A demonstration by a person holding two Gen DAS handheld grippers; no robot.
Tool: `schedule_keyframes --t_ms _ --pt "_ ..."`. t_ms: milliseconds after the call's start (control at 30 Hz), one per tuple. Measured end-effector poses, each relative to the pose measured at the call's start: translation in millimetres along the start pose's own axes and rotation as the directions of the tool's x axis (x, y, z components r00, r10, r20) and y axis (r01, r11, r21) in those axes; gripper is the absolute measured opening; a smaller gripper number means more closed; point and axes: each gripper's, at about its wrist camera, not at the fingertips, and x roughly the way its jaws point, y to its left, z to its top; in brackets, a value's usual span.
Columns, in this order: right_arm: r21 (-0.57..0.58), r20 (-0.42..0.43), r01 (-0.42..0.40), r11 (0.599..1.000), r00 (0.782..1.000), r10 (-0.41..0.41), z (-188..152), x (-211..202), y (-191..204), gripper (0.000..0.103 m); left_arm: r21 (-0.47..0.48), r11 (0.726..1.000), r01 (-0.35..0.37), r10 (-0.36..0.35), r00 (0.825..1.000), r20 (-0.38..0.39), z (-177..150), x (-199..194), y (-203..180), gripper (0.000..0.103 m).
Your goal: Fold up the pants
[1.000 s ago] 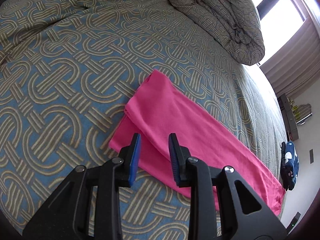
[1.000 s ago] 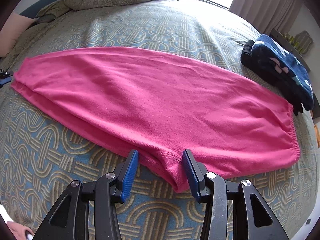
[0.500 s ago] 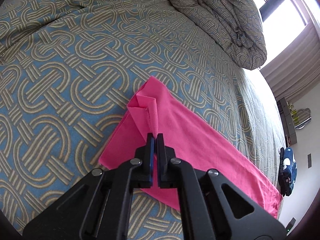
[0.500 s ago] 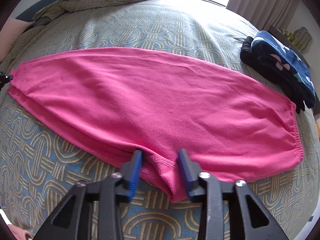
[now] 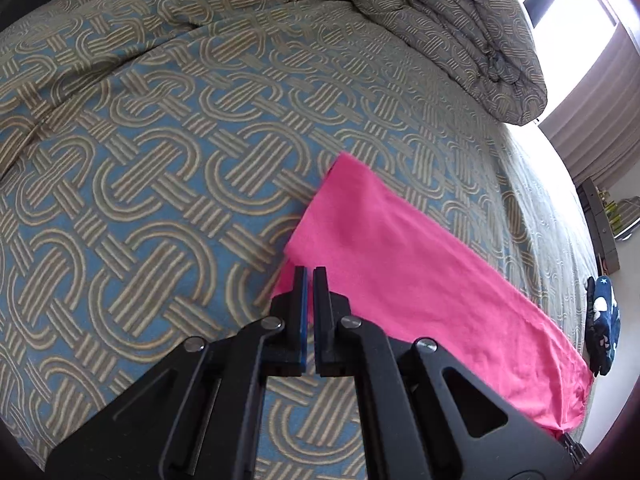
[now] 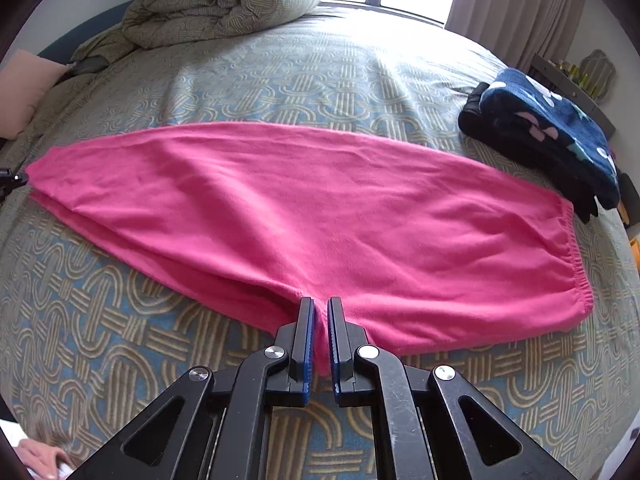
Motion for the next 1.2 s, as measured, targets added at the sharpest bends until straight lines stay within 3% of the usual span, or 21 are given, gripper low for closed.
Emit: schedule_keyframes --t_ms 167,300,400,500,667,733,767,967,1133,1200 --pt "0.034 -0.017 -0.021 0.999 1.0 0.022 -9 2 -8 0.006 -0.055 0.999 -0.001 0.0 1.0 -0.009 -5 4 15 0.003" --pt "0.009 -0.01 -0.021 1.0 1.0 0.021 -6 -2 -6 0.007 -0.023 1.0 0.018 -0.018 1.0 0.003 -8 -6 9 0.003" --pt "-0.019 -0.011 -0.014 1.0 1.0 0.014 -4 -2 0 0.025 0.008 1.0 0.018 -0.018 1.0 -0.007 -10 -10 -4 0.008" --pt "-0.063 -0.005 -0.006 0.998 1.0 0.006 -1 1 8 0.029 0.03 0.998 0.049 -0.049 0.999 -0.016 -16 -15 -19 0.019" --pt "-0.105 -0.029 -0.001 0.994 1.0 -0.002 7 19 19 0.029 0.13 0.986 0.108 -0.102 0.994 -0.049 -37 -18 -53 0.02" --pt "-0.1 -0.03 -0.008 0.995 1.0 0.005 11 26 20 0.019 0.185 0.976 0.11 -0.099 0.993 -0.067 -44 -17 -67 0.02" --pt "-0.093 -0.022 -0.012 0.996 1.0 0.01 13 27 20 0.004 0.208 0.973 0.103 -0.09 0.993 -0.074 -47 -16 -72 0.02" --pt "-0.097 0.074 -0.075 0.992 0.994 0.083 8 -16 10 0.003 0.224 0.971 0.081 -0.062 0.994 -0.089 -50 -10 -77 0.02" --pt "-0.126 -0.018 -0.086 0.988 0.996 0.085 -15 -4 3 0.003 0.169 0.983 0.072 -0.058 0.994 -0.089 -49 -5 -68 0.02" --pt "-0.109 -0.031 -0.086 0.99 0.996 0.083 -19 4 2 0.008 0.166 0.984 0.064 -0.05 0.995 -0.087 -51 -6 -66 0.02"
